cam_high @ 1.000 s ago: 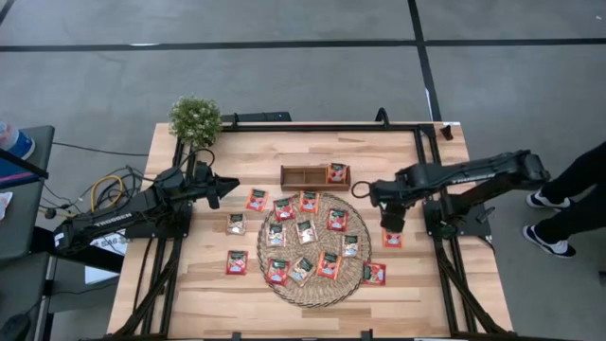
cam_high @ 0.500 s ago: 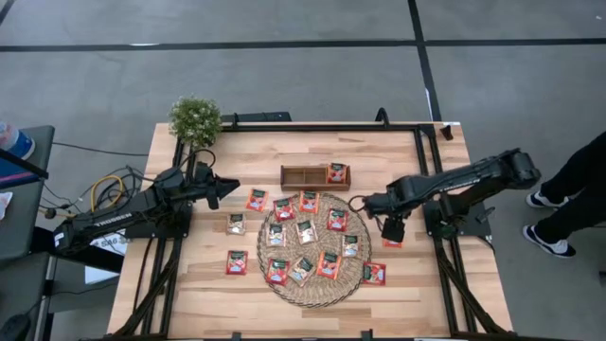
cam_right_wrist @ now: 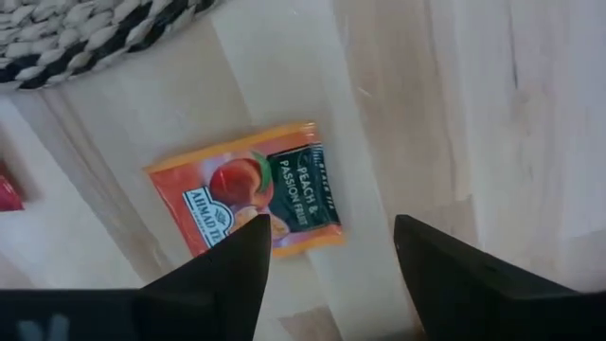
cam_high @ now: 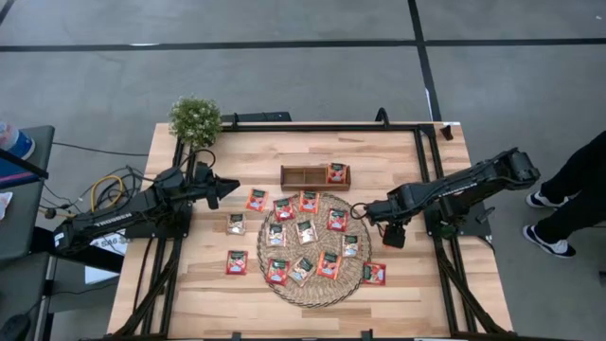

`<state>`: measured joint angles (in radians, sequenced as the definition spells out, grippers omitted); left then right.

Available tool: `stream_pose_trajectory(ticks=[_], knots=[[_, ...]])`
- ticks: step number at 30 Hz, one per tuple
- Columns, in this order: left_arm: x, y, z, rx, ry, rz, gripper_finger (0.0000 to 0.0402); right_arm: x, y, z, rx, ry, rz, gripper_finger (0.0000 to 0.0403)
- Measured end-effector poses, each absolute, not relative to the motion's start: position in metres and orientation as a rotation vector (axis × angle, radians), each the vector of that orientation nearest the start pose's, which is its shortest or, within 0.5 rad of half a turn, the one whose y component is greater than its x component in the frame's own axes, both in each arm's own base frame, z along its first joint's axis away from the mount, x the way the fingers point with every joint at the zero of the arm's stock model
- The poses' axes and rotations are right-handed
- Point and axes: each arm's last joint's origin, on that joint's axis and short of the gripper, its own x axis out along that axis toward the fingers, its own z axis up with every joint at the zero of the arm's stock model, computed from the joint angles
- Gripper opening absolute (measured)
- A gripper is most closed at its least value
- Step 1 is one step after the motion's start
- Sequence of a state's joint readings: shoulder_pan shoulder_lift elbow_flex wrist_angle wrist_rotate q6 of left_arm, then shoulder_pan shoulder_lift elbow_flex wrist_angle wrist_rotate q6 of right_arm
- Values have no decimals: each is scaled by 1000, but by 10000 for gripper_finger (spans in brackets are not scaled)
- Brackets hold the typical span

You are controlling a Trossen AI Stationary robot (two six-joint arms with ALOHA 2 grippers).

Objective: Pick & Place Tea
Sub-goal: Put the orange tea bag to the right of the wooden organizer

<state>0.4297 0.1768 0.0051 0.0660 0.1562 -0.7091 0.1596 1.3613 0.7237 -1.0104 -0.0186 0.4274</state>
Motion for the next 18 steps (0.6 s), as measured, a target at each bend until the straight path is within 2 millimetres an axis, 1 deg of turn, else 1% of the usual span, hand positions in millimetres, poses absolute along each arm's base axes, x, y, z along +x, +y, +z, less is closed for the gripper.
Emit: stream_pose_trajectory(ticks=[5, 12, 18], knots=[[100, 40, 157, -735, 2, 290, 95, 183, 29, 157, 217, 1640, -223, 219], [100, 41, 157, -734, 2, 290, 95, 186, 20, 155, 235, 1605, -261, 219], [100, 40, 157, -734, 2, 290, 95, 187, 20, 155, 228, 1600, -249, 217]])
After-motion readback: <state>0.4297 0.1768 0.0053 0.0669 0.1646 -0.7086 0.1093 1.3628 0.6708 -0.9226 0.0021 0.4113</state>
